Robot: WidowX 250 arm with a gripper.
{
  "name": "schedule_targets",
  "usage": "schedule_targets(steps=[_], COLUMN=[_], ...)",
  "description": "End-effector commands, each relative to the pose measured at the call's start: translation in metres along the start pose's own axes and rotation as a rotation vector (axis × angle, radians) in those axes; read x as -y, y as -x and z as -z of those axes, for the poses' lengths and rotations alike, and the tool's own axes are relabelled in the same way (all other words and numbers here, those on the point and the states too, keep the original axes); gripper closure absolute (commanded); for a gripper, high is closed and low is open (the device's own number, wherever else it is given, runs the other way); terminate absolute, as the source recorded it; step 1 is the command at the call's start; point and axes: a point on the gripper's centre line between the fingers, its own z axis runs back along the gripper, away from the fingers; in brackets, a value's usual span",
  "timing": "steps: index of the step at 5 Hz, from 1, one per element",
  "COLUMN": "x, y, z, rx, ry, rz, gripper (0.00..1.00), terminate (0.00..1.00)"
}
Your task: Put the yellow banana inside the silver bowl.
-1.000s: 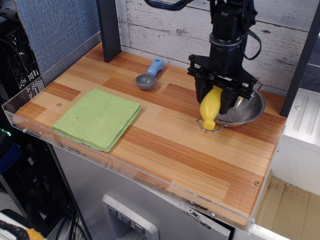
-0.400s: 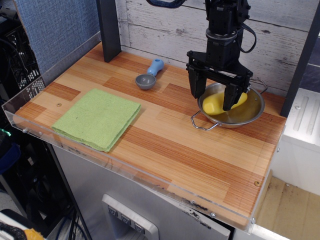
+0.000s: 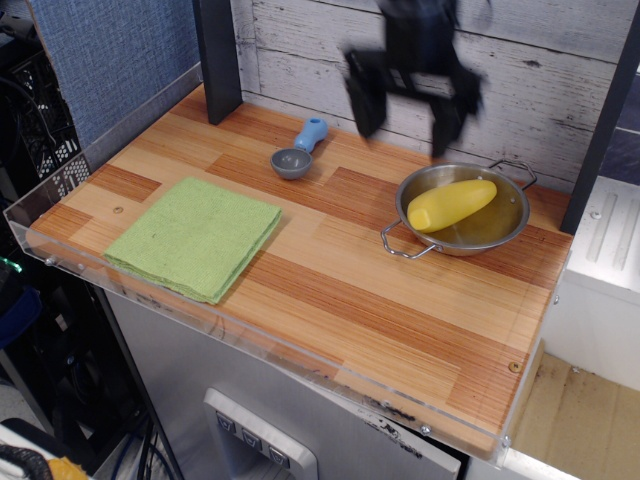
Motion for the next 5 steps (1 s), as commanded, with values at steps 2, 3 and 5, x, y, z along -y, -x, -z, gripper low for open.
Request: schedule_targets(steps=[2, 3, 5], x=[-0.025, -0.023, -0.025], y=[0.038, 0.04, 0.044], z=[-0.112, -0.107, -0.099], rx=[0.075, 0.03, -0.061], ry=[0.004, -0.015, -0.096], rz=[-0.043, -0.019, -0.017], gripper=[0.0, 0.0, 0.0], terminate=[0.0, 0.0, 0.0])
